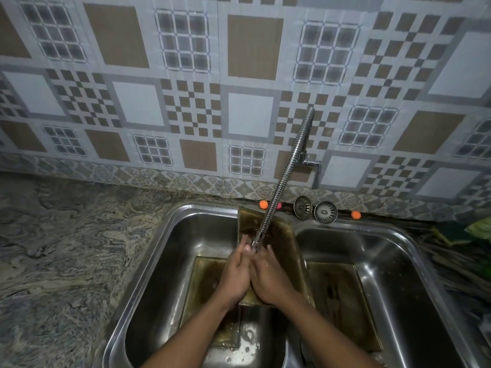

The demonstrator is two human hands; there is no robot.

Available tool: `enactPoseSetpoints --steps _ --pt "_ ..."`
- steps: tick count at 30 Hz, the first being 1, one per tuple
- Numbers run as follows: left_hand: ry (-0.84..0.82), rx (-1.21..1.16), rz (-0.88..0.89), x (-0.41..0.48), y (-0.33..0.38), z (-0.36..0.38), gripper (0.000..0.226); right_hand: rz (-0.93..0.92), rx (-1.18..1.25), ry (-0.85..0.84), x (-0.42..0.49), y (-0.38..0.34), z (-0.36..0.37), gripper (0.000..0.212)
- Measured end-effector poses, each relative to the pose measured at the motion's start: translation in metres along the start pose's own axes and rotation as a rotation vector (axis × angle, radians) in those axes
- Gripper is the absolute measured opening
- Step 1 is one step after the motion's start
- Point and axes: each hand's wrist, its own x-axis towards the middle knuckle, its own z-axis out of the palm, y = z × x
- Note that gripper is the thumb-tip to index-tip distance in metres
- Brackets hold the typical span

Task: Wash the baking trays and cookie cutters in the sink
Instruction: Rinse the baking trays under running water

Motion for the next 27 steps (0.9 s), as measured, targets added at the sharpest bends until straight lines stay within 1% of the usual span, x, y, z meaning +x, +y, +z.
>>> enactPoseSetpoints --steps 2,3,4,6,7,8,9,10,12,14,16,17,19,21,22,24,25,27 --pt "0.015 0.000 -0.007 0.000 0.001 0.001 0.048 -0.112 0.008 -0.020 -0.017 0.005 -0.003 0.049" --pt "0.018 0.030 -0.004 -0.001 -0.001 0.003 0.049 -0.089 -0.014 -0.003 -0.022 0.014 -0.004 0.052" --pt "0.022 0.059 -0.005 -0.001 -0.006 0.007 0.051 0.007 -0.049 0.032 -0.023 0.026 -0.003 0.056" --pt "-0.003 0.124 -0.013 -0.005 -0.011 0.015 0.065 0.357 -0.118 0.145 -0.014 0.044 -0.006 0.066" --pt "-0.031 0.160 0.003 -0.006 -0.013 0.020 0.070 0.503 -0.134 0.196 -0.006 0.048 -0.009 0.068" --pt "-0.057 0.192 0.044 -0.008 -0.012 0.024 0.069 0.578 -0.127 0.224 0.003 0.047 -0.012 0.065" --pt "-0.061 0.205 0.066 -0.008 -0.009 0.026 0.064 0.570 -0.101 0.224 0.010 0.044 -0.012 0.060" --pt "-0.053 0.203 0.086 -0.005 -0.007 0.027 0.055 0.481 -0.075 0.192 0.015 0.040 -0.009 0.056" --pt "-0.018 0.146 0.051 0.002 -0.001 0.023 0.039 0.224 -0.003 0.068 0.016 0.025 -0.002 0.049" --pt "0.021 0.068 0.015 0.010 -0.002 0.018 0.045 0.034 0.114 -0.012 0.003 0.010 0.001 0.047" --pt "0.042 0.030 -0.016 0.011 -0.003 0.013 0.049 -0.051 0.210 -0.040 -0.014 0.005 -0.004 0.038" --pt "0.051 0.030 -0.039 0.011 -0.003 0.013 0.049 -0.057 0.210 -0.062 -0.025 0.004 -0.007 0.032" --pt "0.087 0.054 -0.050 0.012 -0.007 0.013 0.050 -0.003 0.175 -0.121 -0.048 0.006 -0.013 0.026" --pt "0.120 0.124 -0.016 0.014 -0.012 0.016 0.053 0.057 0.167 -0.128 -0.067 0.012 -0.018 0.022" --pt "0.121 0.151 -0.001 0.015 -0.014 0.018 0.055 0.088 0.148 -0.107 -0.073 0.016 -0.021 0.018" --pt "0.110 0.187 0.002 0.015 -0.015 0.019 0.062 0.161 0.020 -0.030 -0.074 0.030 -0.027 0.015" --pt "0.100 0.196 0.001 0.015 -0.017 0.019 0.067 0.233 -0.036 0.020 -0.072 0.037 -0.030 0.016" --pt "0.061 0.211 0.017 0.015 -0.017 0.017 0.075 0.394 -0.070 0.089 -0.061 0.050 -0.031 0.012"
